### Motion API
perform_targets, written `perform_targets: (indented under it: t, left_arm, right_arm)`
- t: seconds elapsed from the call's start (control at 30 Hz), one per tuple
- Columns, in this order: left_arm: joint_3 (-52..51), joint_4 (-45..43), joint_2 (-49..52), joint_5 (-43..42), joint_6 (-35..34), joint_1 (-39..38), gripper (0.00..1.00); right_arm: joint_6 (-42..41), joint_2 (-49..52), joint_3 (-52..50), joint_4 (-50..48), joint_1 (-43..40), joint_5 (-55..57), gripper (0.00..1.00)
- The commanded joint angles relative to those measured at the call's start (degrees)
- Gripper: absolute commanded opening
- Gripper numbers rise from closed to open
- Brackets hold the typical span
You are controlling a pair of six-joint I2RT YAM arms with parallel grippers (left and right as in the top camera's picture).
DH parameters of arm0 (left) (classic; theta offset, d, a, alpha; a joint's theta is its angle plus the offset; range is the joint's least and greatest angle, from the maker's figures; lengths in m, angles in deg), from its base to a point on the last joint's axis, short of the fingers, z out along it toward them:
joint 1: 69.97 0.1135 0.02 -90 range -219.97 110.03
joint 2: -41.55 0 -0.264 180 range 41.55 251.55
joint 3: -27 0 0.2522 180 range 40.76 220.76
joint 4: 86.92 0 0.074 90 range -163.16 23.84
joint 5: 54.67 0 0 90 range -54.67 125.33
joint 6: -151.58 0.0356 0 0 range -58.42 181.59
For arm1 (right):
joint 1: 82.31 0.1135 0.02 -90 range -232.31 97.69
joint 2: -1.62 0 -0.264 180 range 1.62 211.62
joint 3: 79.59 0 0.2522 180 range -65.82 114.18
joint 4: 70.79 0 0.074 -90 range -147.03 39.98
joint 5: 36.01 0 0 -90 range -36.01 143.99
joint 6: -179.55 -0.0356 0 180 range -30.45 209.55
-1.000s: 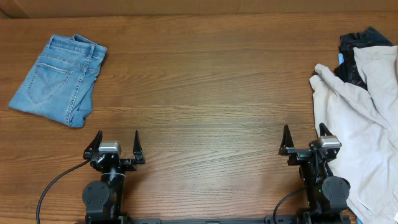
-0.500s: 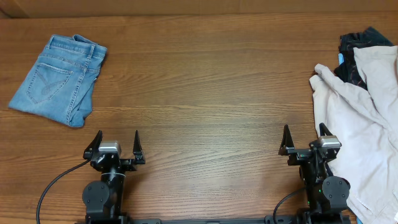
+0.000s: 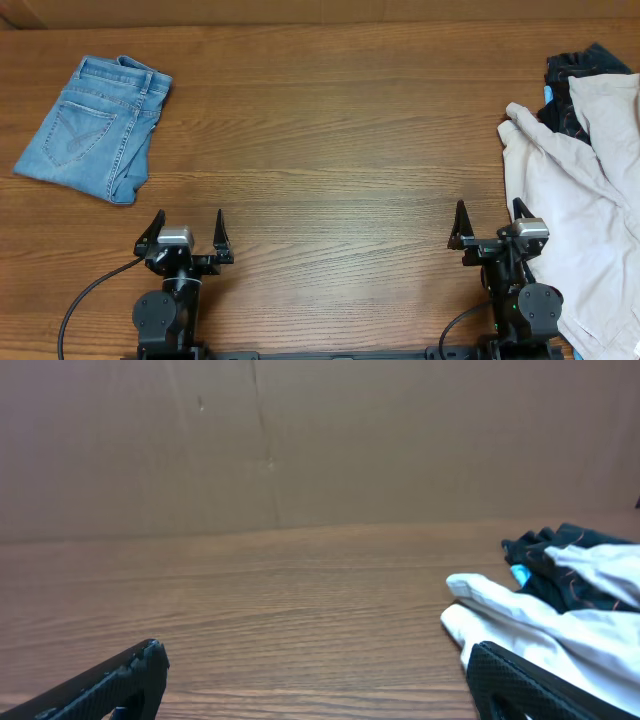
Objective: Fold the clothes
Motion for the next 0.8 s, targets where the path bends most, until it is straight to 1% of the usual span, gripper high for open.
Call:
perform_targets:
  t: [0.0, 0.1, 0.2, 0.37, 0.53, 0.77]
  left_arm:
    - [0.20, -1.14, -0.66, -3.61, -2.51, -0.37, 1.00]
    - [2.93, -0.57, -0.57, -6.10, -2.54, -0.37, 1.00]
    - [7.58, 2.03, 0.09, -5.62, -2.49, -0.37, 1.00]
    - [16.15, 5.29, 5.99, -5.64, -2.51, -0.37, 1.00]
    - [24.28, 8.55, 16.09, -5.64, -2.49, -0.37, 1.00]
    - [35.78, 16.39, 34.16, -5.97, -2.47, -0.37, 1.00]
  right_arm:
    - [-2.40, -0.59, 0.42, 0.44, -0.33, 0.42, 1.00]
    - [-2.40, -0.28, 2.56, 1.14, -0.33, 4.07, 1.00]
    - [-2.40, 1.16, 5.86, 1.33, -0.33, 5.70, 1.00]
    - [-2.36, 7.91, 14.10, 2.80, -0.33, 8.85, 1.00]
    - [-2.34, 19.45, 24.57, 7.17, -0.33, 9.84, 1.00]
    - [-2.32, 41.27, 40.89, 19.93, -1.60, 13.25, 1.00]
